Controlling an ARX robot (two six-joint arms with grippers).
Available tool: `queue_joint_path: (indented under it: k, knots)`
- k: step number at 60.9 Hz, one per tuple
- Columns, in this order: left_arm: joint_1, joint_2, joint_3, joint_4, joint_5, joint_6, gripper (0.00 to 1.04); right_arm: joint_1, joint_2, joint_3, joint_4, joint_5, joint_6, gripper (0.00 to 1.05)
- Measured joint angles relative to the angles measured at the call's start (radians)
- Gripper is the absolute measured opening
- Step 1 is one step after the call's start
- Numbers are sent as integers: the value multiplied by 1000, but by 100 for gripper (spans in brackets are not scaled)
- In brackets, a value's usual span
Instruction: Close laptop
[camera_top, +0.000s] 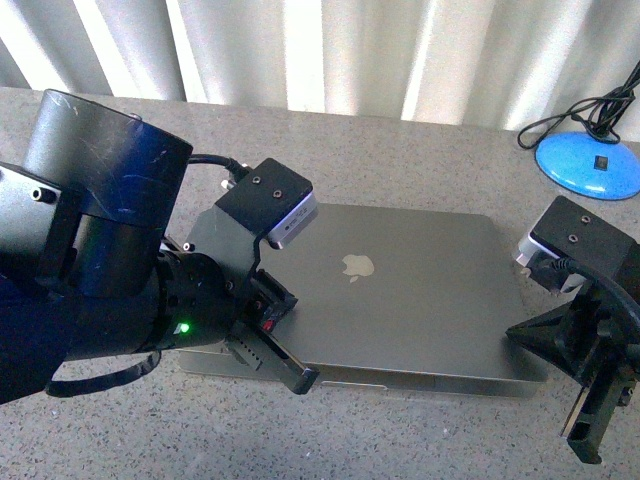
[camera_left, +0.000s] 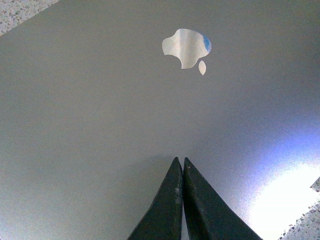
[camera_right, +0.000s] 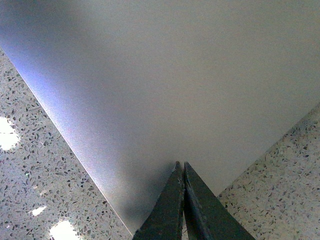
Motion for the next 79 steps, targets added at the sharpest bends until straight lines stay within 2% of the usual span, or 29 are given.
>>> queue_joint_path:
  k: [79]
  knots:
    - [11, 82, 8, 47, 26, -35, 4, -20, 99, 31, 33, -7, -16, 1]
